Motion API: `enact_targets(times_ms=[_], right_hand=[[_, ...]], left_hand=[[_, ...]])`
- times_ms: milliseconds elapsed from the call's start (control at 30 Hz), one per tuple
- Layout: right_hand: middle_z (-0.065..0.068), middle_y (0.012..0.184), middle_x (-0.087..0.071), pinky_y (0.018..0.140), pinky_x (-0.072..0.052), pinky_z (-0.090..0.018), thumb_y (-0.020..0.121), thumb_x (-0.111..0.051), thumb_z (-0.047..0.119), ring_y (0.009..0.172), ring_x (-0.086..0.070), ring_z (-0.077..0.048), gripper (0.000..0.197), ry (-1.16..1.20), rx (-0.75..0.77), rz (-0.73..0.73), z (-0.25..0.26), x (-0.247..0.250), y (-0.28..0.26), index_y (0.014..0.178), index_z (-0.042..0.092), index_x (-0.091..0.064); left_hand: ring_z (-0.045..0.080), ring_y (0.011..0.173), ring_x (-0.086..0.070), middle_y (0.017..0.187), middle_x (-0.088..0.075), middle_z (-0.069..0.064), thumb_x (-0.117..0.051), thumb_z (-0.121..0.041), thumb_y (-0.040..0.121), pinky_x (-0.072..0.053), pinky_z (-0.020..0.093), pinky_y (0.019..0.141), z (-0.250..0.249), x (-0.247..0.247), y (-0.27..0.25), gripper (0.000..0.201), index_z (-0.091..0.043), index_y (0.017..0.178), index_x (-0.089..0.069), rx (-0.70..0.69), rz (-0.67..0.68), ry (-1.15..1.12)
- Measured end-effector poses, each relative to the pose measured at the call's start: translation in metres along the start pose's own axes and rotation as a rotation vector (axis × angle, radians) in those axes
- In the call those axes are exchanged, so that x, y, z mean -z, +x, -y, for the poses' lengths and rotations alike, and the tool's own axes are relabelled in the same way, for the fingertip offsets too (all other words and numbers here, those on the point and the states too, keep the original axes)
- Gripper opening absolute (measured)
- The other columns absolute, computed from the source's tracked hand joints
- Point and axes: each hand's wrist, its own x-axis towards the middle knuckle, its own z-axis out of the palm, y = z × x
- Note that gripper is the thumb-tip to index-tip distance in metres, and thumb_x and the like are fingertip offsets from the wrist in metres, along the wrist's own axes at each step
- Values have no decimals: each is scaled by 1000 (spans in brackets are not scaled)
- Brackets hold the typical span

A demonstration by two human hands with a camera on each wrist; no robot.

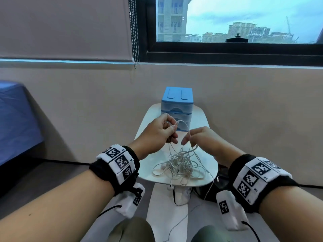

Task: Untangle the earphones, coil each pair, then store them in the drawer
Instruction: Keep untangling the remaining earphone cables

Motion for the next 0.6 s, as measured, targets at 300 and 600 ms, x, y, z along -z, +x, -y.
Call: enact_targets(times_ms=[300,600], right_hand=[[-3,104,-64,81,-34,-38,85,-59,13,98,-52,-22,7,434,125,-164,71,37,-15,91,14,-63],[6,97,-66,93,-35,-37,89,-61,22,99,-55,-15,14,799,463,-454,139,102,-52,75,22,-58]], left_hand=[[15,57,-56,62,-56,1,-46,-21,110,-49,29,66,17,-18,3,32,-2,96,-68,72,192,26],[16,56,-60,62,-60,2,-47,-21,109,-52,34,65,39,-26,12,33,-5,89,-68,179,155,194]])
